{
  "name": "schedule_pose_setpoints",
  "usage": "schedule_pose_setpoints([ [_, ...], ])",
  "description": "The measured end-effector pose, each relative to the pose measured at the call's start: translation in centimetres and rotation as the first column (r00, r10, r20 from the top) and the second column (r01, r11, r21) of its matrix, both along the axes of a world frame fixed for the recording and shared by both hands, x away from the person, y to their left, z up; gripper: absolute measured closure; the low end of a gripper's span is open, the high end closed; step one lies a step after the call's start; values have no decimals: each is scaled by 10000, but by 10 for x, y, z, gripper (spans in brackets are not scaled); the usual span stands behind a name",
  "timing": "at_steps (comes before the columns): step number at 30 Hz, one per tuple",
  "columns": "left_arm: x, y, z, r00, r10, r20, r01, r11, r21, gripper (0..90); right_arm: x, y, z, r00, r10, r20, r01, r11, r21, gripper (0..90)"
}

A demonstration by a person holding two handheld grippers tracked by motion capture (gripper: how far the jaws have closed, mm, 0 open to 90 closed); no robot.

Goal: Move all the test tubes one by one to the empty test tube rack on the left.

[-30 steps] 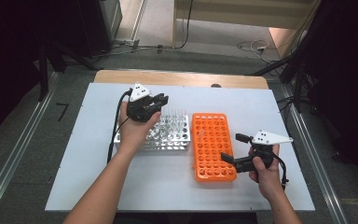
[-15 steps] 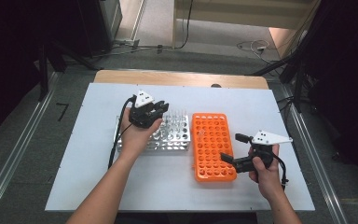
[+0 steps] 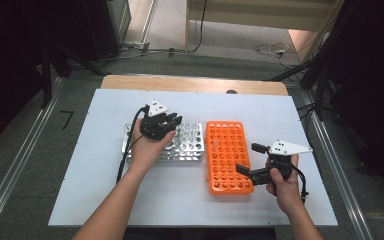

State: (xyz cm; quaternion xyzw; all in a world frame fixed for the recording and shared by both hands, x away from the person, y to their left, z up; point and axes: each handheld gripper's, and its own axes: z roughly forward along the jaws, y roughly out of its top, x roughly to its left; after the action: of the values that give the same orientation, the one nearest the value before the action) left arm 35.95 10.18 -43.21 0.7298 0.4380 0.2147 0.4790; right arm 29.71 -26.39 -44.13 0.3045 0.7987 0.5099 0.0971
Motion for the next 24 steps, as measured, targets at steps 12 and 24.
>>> schedule_pose_setpoints([
  [12,-16,6,10,9995,-254,207,266,9977,-622,527,2,3,1,10000,93,-36,-92,9999,97,0],
  [24,-59,16,18,9918,-794,1001,926,9866,-1346,197,14,17,3,9996,249,-131,-249,9997,56,34],
])
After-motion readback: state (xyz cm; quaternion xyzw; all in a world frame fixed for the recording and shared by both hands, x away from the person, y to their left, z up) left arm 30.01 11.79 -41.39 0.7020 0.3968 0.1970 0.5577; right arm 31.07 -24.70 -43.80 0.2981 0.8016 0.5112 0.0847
